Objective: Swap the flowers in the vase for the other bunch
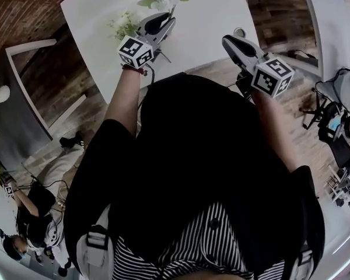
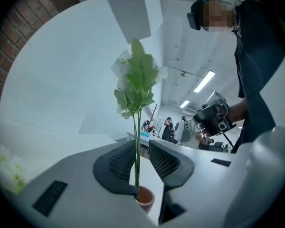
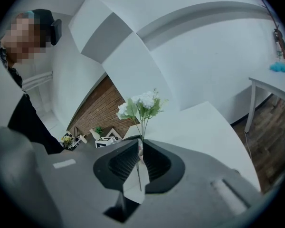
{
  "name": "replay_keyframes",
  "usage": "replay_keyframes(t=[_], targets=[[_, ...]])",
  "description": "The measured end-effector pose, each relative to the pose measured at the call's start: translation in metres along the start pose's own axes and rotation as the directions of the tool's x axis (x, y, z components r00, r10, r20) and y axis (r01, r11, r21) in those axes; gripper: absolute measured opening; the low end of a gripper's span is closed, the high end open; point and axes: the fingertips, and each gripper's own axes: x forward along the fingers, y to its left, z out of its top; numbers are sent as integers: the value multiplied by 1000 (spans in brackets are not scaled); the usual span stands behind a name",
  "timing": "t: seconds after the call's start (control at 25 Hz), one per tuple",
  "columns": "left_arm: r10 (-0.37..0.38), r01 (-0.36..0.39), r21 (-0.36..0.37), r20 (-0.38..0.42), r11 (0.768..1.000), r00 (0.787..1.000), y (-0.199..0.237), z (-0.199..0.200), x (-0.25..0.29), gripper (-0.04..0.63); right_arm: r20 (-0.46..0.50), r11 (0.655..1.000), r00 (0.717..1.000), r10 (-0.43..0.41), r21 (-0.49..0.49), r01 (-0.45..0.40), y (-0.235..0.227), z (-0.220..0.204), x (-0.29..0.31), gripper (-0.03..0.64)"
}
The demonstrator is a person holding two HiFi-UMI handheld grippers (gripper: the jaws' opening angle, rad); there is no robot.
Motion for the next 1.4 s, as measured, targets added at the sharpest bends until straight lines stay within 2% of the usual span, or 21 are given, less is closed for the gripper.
replay_keyframes(t=[0.12, 0.28, 0.36, 0.52, 0.6, 0.72, 0.84, 1.0, 1.12, 1.2, 1.4], targets=[[7, -7, -2, -37, 1000, 999, -7, -4, -5, 117, 19, 999, 999, 37, -11, -37, 8, 8, 8, 57], [34, -35, -32, -50, 999, 998, -20, -8, -26, 132, 30, 996, 996, 79, -47, -78, 21, 17, 13, 60], [60, -62, -86, -29, 994, 998, -22, -6, -39, 132, 36, 994, 995, 95, -63, -93, 27, 22, 17, 60], [120, -107, -227, 44, 968, 992, -35, 22, -70, 125, 61, 974, 982, 181, -148, -170, 57, 39, 20, 58], [139, -119, -245, 66, 962, 988, -45, 44, -87, 67, 57, 958, 970, 235, -180, -221, 79, 45, 27, 55], [200, -186, -228, 41, 956, 979, -52, 74, -106, 21, 66, 946, 957, 282, -183, -266, 105, 53, 42, 33], [307, -309, -149, -37, 939, 951, -53, 107, -122, 9, 70, 928, 941, 332, -205, -312, 130, 61, 62, 5], [383, -384, -64, -22, 921, 923, -62, 162, -131, 8, 67, 913, 932, 355, -240, -331, 156, 71, 85, 3], [438, -438, -5, -19, 899, 899, -61, 178, -139, 8, 65, 915, 936, 345, -247, -319, 165, 74, 103, 2], [448, -447, 12, -21, 894, 894, -61, 177, -144, 8, 71, 924, 942, 328, -229, -305, 167, 73, 111, 2], [419, -421, -34, -47, 907, 907, -56, 173, -161, 8, 42, 922, 946, 323, -239, -304, 185, 62, 129, 2]])
